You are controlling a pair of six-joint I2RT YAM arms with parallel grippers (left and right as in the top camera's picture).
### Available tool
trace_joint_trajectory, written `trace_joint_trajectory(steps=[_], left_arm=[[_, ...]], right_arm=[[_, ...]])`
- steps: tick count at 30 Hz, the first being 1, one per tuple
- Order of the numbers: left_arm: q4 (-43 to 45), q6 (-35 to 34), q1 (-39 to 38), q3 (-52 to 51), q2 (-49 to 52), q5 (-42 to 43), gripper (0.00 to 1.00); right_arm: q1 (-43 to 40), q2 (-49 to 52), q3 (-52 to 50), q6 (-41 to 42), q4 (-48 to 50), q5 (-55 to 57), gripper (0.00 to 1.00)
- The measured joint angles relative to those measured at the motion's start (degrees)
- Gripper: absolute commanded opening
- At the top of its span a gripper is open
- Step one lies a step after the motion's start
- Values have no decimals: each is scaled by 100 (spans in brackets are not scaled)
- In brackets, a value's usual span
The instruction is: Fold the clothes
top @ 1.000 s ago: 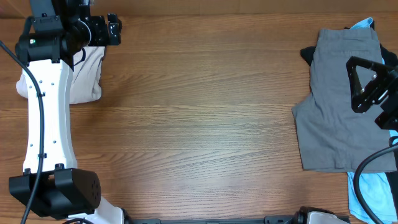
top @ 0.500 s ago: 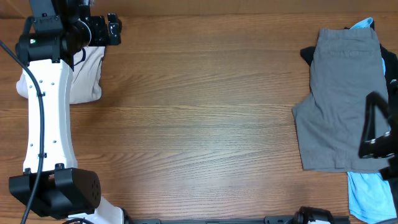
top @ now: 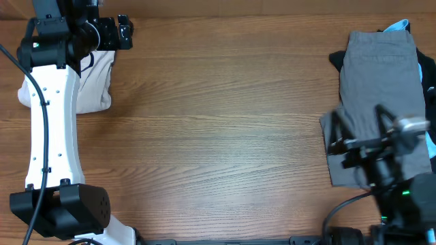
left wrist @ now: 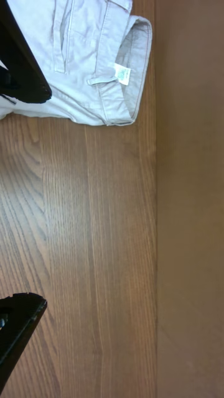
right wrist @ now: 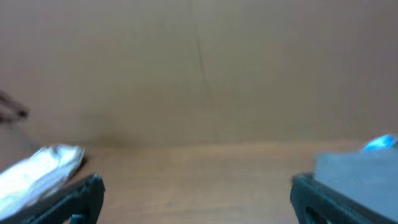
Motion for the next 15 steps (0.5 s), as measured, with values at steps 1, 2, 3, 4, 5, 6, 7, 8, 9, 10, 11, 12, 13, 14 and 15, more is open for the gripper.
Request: trace_joint_trajectory(steps=[1,2,3,4,5,6,7,8,9,10,11,12,13,14,15], left_arm=[[2,0,0,0,-2,0,100],[2,0,0,0,-2,0,100],[7,0,0,0,-2,-2,100],[0,0,0,0,-2,0,100],[2,0,0,0,-2,-2,100],[2,0,0,0,-2,-2,100],[4,0,0,0,-2,0,100],[2,0,0,0,-2,-2,100],[7,0,0,0,0,-2,100],[-2,0,0,0,-2,0,100],[4,0,0,0,-2,-2,100],[4,0,0,0,-2,-2,100],[4,0,0,0,0,-2,100],[-2,0,0,0,-2,-2,100],[4,0,0,0,-2,-2,100]], right_arm=[[76,-157,-387,-2,275,-11,100],[144,-304,-741,-7,518,-46,100],[188,-409,-986,-4,658,-46,100],[243,-549,-1303,-2,831,-61,100],[282,-682,-1543,4,918,-66,100],[315,-815,-1779,4,1003,-68,100],[341,-929,-1952,7,1032,-68,100],[372,-1062,-2142,2,1069,-63,100],[404,-1169,-2280,4,1069,-66,100],[433,-1259,-2391,4,1080,-66,100],[466,-1349,-2492,4,1084,-59,100],[505,-1456,-2605,4,1084,-57,100],[542,-1556,-2699,4,1088,-42,100],[577,-1659,-2785,7,1099,-35,100],[588,-1722,-2830,2,1099,-17,100]])
